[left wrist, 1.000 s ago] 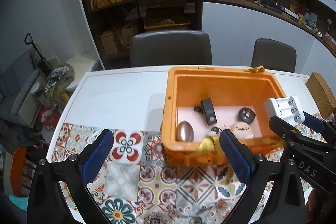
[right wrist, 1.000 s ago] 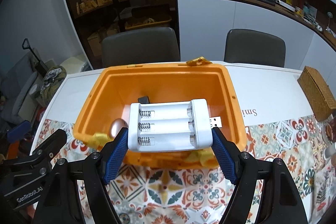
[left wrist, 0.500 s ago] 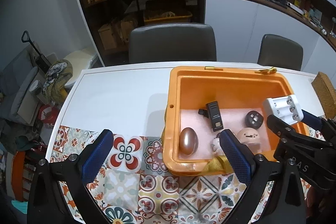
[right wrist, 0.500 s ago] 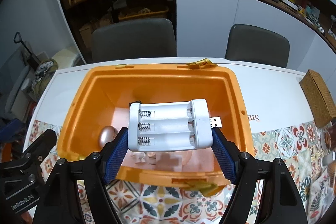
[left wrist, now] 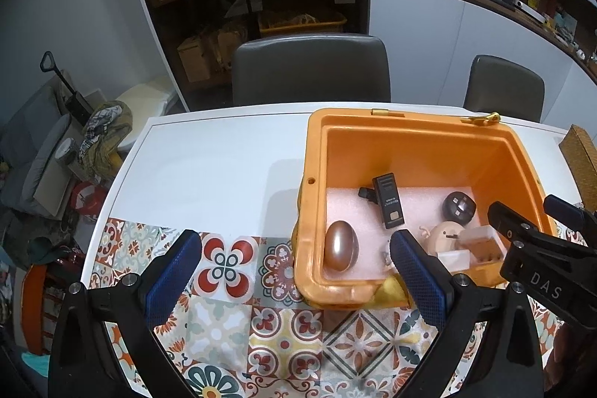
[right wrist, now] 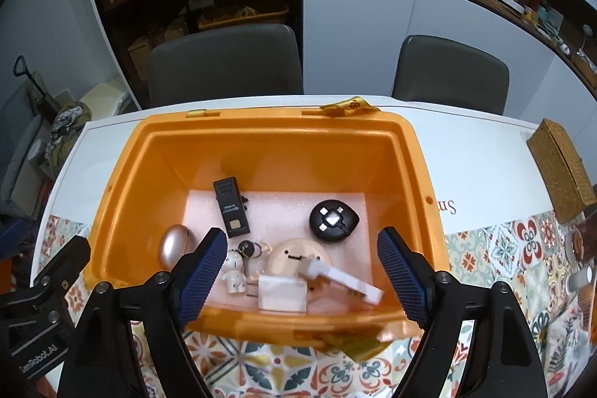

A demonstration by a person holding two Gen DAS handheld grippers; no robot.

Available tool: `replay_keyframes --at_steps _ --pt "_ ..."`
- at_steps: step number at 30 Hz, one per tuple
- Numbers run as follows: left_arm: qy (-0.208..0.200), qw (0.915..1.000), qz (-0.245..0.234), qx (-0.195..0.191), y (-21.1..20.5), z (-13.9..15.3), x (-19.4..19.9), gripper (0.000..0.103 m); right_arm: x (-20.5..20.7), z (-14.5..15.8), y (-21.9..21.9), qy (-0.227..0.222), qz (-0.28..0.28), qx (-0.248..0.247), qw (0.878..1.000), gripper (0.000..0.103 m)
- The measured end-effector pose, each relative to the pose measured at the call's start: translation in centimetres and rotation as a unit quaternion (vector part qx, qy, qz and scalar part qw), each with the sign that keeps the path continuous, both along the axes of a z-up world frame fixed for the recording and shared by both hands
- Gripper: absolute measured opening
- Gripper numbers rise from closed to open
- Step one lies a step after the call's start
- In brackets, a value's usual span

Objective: Organize rigid objects

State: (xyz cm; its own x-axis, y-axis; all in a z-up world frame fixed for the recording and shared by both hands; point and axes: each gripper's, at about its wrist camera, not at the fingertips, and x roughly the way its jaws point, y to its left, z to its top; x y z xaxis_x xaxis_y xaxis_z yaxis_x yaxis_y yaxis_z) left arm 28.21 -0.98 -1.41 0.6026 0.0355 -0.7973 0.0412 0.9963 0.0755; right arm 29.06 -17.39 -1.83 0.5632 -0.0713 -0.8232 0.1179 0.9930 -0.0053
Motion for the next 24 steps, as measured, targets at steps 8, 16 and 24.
replay_keyframes --at_steps 8,16,24 --pt "-0.010 0.9999 0.003 -0.007 0.3 1.5 -3.1 0.103 -3.8 1.5 -0.6 -0.008 -0.009 0.016 1.000 0.083" --pt "-0.028 0.9996 0.001 0.003 0.4 3.3 -7.4 0.103 -8.2 3.0 -1.1 -0.015 -0.009 0.043 0.999 0.083" --pt "-0.028 0.9995 -0.008 0.012 -0.2 3.6 -11.8 0.103 -13.1 3.9 -1.2 -0.021 -0.006 0.036 0.999 0.083"
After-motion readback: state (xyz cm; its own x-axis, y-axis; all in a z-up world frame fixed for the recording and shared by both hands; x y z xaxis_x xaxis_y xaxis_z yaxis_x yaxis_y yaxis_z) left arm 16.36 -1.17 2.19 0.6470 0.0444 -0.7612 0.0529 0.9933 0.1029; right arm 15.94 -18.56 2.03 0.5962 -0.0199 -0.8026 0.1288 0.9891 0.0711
